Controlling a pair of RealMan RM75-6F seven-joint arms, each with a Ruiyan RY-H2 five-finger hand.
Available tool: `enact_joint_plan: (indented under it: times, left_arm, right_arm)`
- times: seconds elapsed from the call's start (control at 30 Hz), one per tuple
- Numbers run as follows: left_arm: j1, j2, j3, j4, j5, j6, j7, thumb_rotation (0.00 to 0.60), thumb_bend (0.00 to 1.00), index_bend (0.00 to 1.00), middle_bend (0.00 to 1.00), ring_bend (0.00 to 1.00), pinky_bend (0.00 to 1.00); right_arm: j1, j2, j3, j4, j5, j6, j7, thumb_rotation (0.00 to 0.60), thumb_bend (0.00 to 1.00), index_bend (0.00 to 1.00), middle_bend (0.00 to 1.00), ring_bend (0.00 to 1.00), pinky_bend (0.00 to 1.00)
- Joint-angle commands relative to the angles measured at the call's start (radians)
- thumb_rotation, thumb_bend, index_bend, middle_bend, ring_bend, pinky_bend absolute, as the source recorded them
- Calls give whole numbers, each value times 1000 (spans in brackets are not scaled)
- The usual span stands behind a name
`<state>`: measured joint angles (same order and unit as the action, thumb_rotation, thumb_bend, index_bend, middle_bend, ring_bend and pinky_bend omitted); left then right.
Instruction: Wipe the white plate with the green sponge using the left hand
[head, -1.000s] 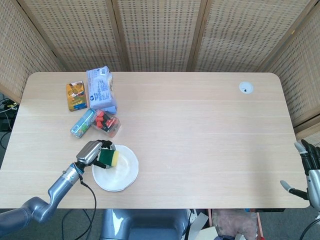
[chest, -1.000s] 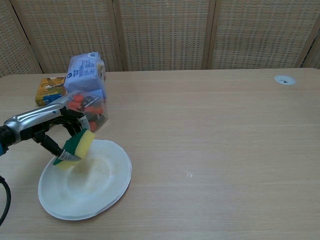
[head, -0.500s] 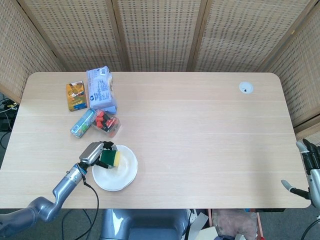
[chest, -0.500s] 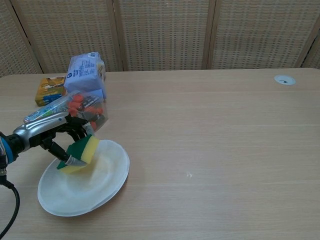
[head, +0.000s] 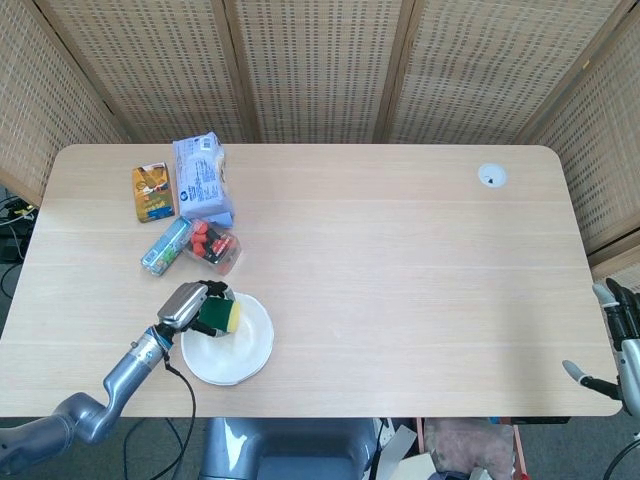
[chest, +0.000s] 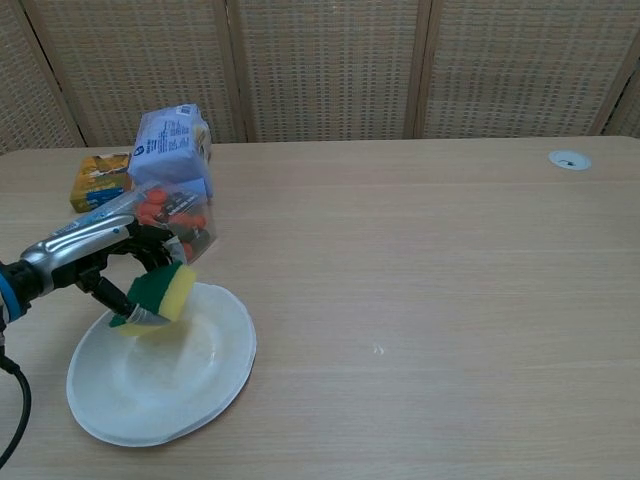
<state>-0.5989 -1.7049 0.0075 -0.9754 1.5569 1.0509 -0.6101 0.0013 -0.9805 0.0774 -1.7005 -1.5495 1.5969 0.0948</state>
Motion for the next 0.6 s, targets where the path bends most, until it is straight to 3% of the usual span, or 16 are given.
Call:
enact_joint_plan:
  times: [0.03, 0.33, 0.6]
  left_arm:
    - [-2, 39, -9, -42, 6, 18, -5, 600, 0, 526, 432, 375, 338]
    - [-15, 86, -4, -177, -33, -58, -32, 600, 0, 526, 432, 375, 338]
    - [9, 30, 10, -102, -53, -73, -95, 600, 0, 529, 439, 375, 338]
  right_arm:
    - [0, 0, 0, 0, 0, 0, 0, 600, 0, 0, 0, 0, 0]
    - [0, 2, -2, 2, -4, 1, 6, 600, 0, 0, 0, 0, 0]
    - [-2, 2, -2, 2, -9, 6, 6, 600, 0, 0, 0, 0, 0]
